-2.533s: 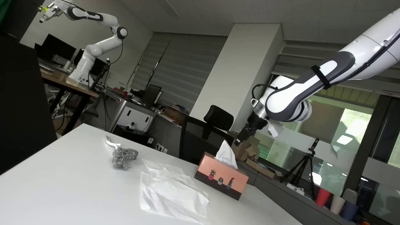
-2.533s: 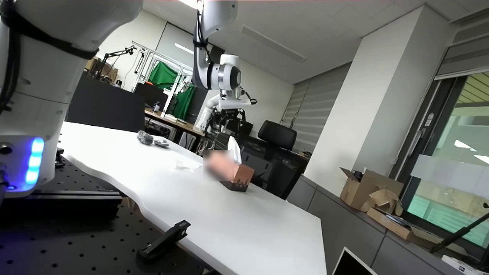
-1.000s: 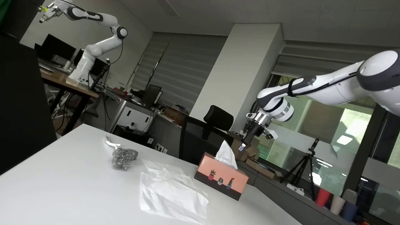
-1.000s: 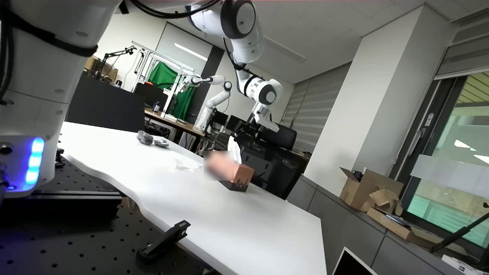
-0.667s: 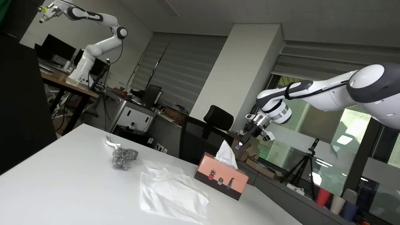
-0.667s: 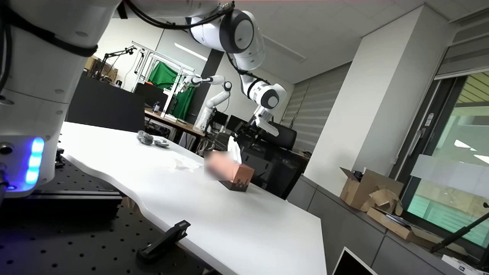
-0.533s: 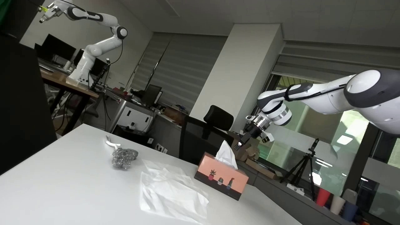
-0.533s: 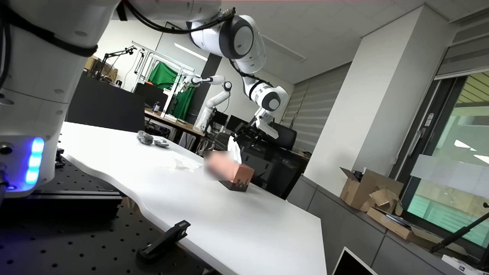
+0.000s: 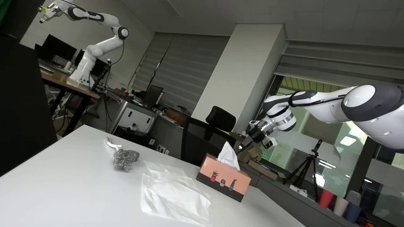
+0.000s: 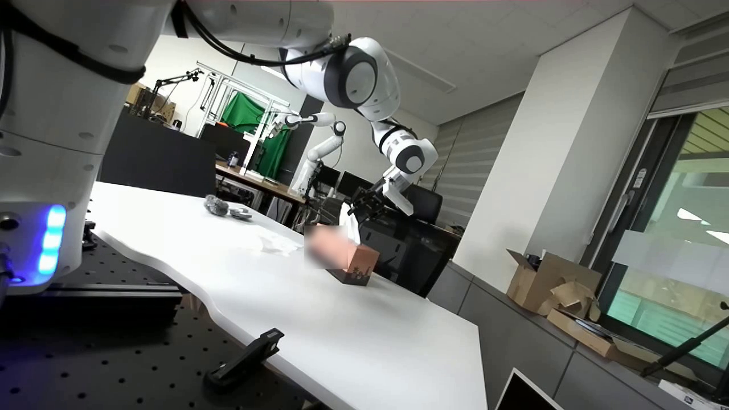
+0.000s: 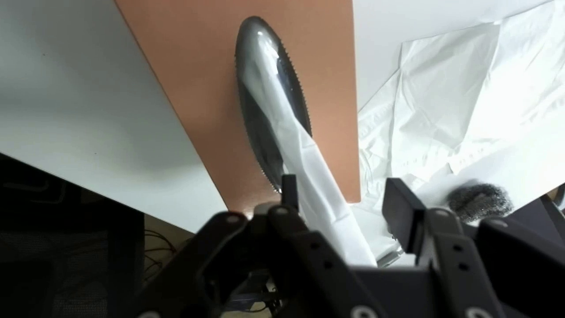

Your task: Remove two tissues from the box and put them on the table

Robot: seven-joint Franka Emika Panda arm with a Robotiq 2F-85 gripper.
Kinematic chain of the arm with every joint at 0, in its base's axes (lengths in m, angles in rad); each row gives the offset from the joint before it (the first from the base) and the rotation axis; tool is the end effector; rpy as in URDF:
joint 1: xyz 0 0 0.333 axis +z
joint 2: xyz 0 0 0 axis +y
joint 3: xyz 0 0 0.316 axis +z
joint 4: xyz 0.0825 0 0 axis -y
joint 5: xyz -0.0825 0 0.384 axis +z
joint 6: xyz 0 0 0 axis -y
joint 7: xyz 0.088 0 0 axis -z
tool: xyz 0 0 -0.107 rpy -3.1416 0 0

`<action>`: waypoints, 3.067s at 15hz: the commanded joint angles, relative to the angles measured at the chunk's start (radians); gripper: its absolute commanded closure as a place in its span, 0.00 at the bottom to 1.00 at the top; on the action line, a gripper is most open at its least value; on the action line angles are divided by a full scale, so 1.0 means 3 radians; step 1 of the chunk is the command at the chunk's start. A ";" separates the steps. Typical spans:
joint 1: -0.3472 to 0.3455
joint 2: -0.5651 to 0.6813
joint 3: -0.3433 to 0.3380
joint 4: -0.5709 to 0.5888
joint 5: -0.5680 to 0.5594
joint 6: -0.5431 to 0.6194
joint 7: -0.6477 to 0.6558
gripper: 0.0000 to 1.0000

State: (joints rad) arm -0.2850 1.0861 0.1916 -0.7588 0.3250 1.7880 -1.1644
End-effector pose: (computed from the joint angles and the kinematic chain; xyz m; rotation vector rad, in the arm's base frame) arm 0.7853 -0.1187 0.2866 -2.4409 -1.1703 -0.3610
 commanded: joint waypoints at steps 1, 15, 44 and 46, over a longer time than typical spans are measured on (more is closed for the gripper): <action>-0.0031 0.0167 0.0069 0.0334 0.0112 -0.0253 0.0109 0.76; 0.0125 -0.0099 -0.0060 0.0262 0.0090 -0.0009 0.0432 1.00; 0.1329 -0.2109 0.0015 -0.2074 -0.0441 0.0667 0.0612 0.99; 0.1323 -0.2099 0.0014 -0.2070 -0.0441 0.0669 0.0612 0.99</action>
State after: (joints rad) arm 0.1238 0.4538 0.1791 -1.3846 0.2020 1.9916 -0.9871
